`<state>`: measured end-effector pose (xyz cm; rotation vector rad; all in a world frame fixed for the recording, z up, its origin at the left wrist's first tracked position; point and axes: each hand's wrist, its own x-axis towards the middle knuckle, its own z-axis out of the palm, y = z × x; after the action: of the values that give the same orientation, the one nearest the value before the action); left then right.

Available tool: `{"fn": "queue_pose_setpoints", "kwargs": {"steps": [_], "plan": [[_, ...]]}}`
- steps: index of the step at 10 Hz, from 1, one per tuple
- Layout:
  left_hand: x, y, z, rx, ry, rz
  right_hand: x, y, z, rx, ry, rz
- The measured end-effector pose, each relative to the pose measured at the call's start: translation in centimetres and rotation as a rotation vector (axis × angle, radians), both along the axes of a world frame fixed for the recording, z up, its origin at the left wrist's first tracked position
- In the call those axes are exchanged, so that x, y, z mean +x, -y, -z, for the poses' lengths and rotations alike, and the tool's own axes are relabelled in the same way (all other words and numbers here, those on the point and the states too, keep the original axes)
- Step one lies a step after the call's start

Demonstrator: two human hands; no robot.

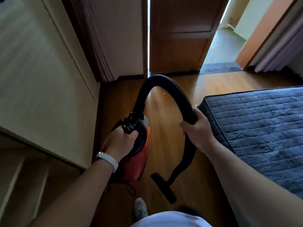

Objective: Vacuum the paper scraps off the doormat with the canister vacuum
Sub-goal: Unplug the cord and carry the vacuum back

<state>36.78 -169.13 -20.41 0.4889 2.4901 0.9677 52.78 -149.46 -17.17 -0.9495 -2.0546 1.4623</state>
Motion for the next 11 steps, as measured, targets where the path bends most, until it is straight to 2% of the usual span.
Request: {"fn": "queue_pose_setpoints", "kwargs": {"steps": [2, 4, 6, 9, 11], "plan": [[-7.7, -5.3, 0.5, -0.042, -0.035, 0.091, -5.1, -4.2, 0.6, 0.004, 0.013, 0.068], [-13.3, -12.0, 1.6, -0.006, 0.101, 0.015, -12.2, -10.9, 2.1, -0.099, -0.041, 0.063], [-18.3, -19.2, 1.6, 0.001, 0.11, -0.034, -20.0, -19.0, 2.3, -0.157, -0.098, 0.0], [-27.0, -30.4, -1.8, 0.061, 0.025, -0.071, -28.1, -30.0, 0.4, -0.141, -0.19, -0.038], [-33.6, -37.9, -0.9, 0.082, 0.059, -0.03, -34.0, -37.2, 0.3, -0.085, -0.166, 0.022]]}}
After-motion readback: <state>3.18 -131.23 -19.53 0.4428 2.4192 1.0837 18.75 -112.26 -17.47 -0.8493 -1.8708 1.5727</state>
